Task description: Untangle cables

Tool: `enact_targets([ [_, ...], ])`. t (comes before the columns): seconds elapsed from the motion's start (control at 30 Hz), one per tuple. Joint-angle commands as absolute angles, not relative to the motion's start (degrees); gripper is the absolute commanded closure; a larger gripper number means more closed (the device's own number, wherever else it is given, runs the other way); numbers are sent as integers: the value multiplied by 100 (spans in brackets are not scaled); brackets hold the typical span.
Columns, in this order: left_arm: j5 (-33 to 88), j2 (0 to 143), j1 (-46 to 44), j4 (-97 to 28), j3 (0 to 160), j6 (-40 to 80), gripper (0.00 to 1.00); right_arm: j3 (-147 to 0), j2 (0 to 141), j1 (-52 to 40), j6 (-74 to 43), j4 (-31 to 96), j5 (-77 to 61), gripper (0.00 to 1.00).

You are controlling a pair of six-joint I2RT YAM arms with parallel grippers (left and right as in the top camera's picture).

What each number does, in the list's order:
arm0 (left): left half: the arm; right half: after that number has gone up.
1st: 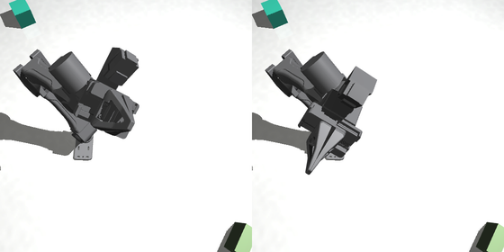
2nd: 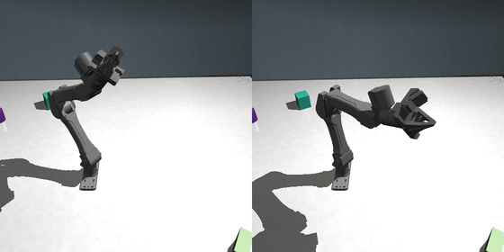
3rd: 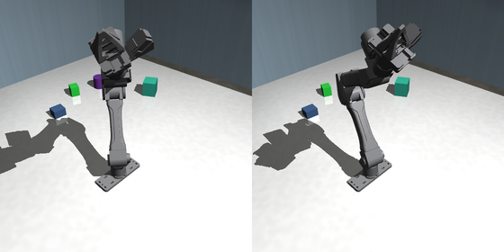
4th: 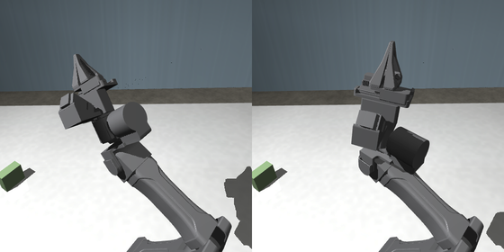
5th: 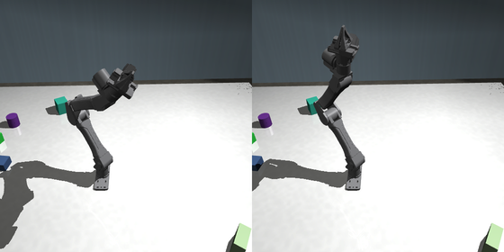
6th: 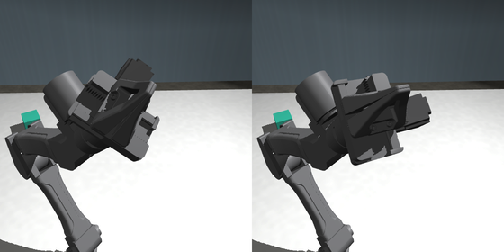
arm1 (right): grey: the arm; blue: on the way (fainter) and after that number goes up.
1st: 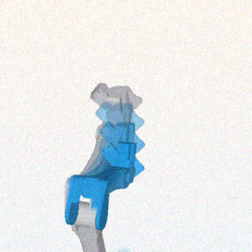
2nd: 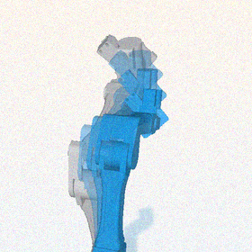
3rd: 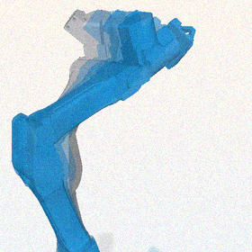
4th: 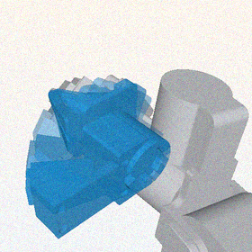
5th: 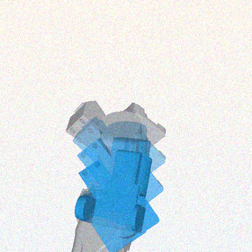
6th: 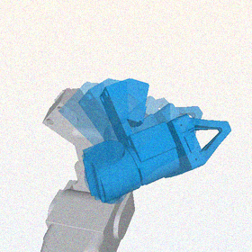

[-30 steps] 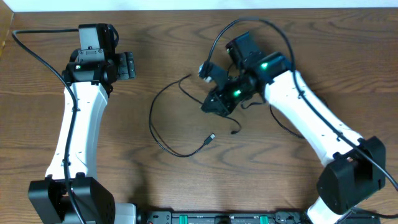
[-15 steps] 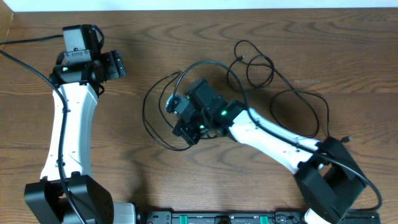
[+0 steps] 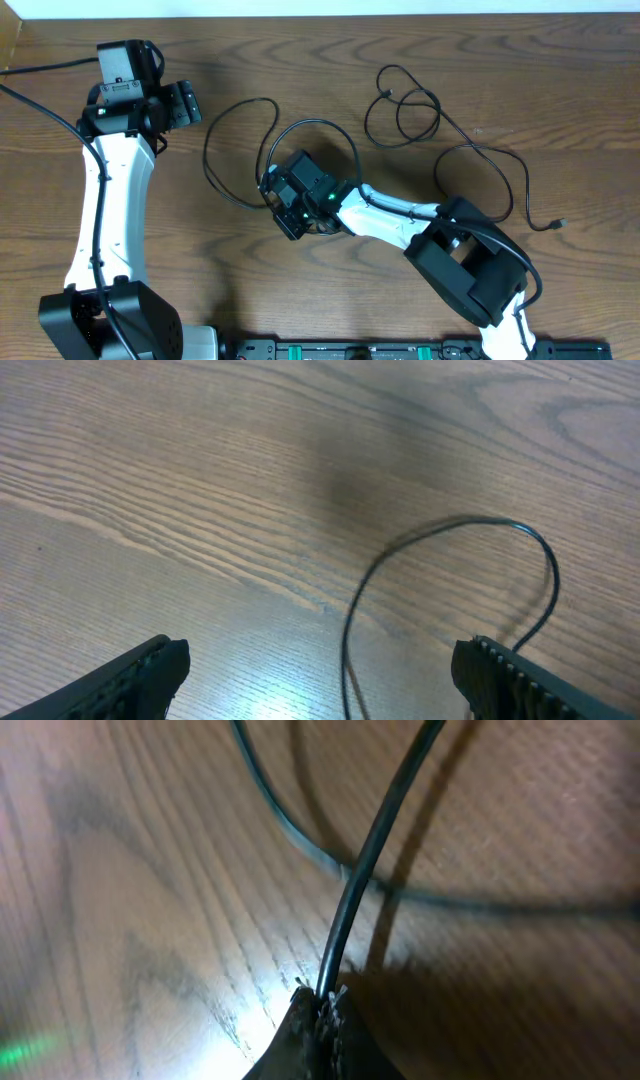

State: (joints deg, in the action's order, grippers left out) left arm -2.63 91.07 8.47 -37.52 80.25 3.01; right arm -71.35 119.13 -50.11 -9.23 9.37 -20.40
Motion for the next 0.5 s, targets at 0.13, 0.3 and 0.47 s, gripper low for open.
enact_targets([
  [0.13,-213,9024,862,-3771,7994,329,11,-7113,11917,-5035,-1059,886,-1957,83],
  [0.3,-213,9024,862,-3771,7994,329,11,-7113,11917,-5035,-1063,812,-1957,63],
  [0.47,-213,9024,862,-3774,7994,329,11,-7113,11917,-5037,-996,495,-1962,31],
])
